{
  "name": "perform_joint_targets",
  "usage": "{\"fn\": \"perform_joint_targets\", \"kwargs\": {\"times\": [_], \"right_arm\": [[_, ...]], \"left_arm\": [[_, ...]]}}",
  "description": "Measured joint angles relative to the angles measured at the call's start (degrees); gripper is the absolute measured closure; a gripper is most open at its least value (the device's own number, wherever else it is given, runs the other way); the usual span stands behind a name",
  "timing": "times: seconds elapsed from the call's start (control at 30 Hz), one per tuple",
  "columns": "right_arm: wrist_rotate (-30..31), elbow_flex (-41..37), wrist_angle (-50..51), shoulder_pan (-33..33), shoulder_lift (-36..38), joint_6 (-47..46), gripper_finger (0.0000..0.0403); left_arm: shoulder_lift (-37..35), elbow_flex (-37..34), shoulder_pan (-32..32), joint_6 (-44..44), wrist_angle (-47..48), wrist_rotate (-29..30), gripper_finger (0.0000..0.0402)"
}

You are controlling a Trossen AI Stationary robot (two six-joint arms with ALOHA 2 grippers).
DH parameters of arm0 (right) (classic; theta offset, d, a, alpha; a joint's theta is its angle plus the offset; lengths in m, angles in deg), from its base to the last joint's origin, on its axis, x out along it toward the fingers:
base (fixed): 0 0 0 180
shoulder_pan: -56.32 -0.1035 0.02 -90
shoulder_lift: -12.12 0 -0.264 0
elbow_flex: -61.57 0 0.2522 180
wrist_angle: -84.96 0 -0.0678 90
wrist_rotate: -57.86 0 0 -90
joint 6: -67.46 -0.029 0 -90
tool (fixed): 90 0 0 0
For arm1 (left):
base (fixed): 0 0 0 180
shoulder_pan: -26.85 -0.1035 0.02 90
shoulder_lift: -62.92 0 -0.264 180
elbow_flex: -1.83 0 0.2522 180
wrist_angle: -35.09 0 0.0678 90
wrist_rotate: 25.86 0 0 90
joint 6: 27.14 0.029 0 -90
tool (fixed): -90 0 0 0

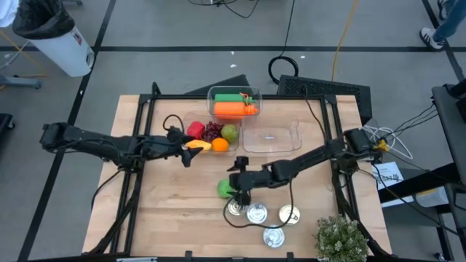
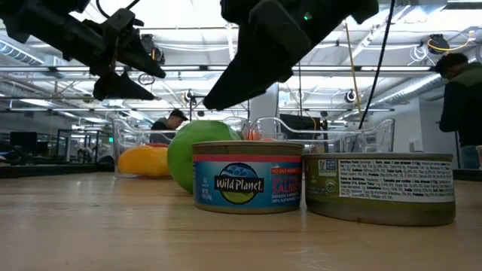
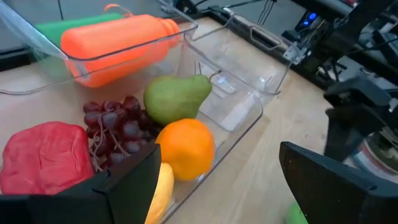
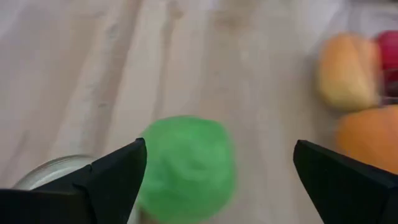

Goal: Pick & Place Food Item
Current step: Put the green apple into the bottom left transparent bin

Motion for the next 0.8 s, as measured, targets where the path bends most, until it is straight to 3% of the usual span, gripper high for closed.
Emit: {"fn": "perform_joint_targets", "kwargs": {"times": [0.2,0.47,0.8], "right_arm": [[-6.7,0.0,-1.1,0.3,-2.7,-1.0,0.0017],[-6.4,0.0,-3.5,1.6,-6.7,-1.4,0.0021],[-6.5,-0.1,-2.9,1.8,-5.1,1.5,0.0097]], "left_arm": [[1.1,0.0,0.0,0.0,-1.1,0.0,0.0062],[1.8,0.0,0.0,0.7,-3.9,0.0,0.0066],[1.9,0.0,0.0,1.6,-3.6,0.5,0.0065]]}}
